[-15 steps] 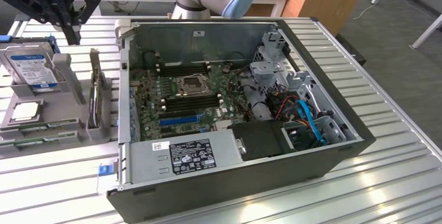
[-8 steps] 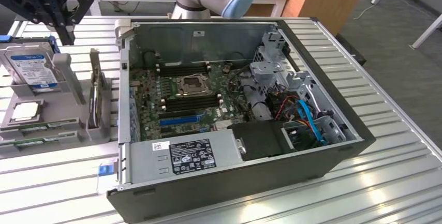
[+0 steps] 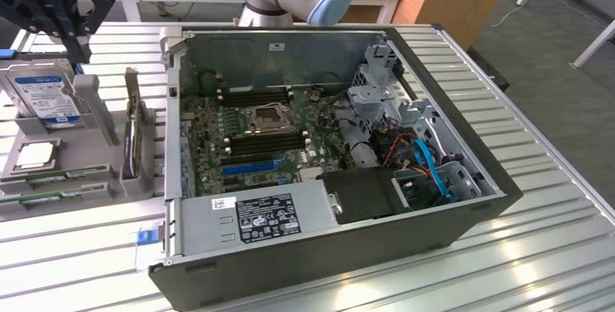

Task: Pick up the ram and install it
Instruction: 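Reach for the ram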

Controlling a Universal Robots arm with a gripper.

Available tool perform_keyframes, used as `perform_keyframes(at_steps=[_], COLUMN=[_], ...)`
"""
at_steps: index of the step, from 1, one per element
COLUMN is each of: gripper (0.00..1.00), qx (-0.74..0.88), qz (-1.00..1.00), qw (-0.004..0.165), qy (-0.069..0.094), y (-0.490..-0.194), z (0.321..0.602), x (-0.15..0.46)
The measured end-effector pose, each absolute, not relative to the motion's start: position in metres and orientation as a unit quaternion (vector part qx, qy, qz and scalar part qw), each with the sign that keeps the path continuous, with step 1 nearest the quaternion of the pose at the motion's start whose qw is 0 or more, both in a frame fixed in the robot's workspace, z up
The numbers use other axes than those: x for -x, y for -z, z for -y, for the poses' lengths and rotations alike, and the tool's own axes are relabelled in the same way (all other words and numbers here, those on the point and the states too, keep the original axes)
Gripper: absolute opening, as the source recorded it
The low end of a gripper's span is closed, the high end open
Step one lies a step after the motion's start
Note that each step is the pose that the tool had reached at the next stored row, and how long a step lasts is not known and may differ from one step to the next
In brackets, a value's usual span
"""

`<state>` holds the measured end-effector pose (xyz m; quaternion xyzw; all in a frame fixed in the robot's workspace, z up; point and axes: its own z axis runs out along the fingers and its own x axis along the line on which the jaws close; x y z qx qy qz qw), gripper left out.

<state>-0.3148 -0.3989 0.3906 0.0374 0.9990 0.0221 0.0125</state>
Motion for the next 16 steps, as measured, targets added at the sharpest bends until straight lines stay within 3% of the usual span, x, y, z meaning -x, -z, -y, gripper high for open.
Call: perform_keyframes(at_steps=[16], gripper=[0.1], qx=[-0.037], qz=[-0.999], qw=[0.012], qy=[-0.022], y=[-0.39], z=[0.399], x=[0.339])
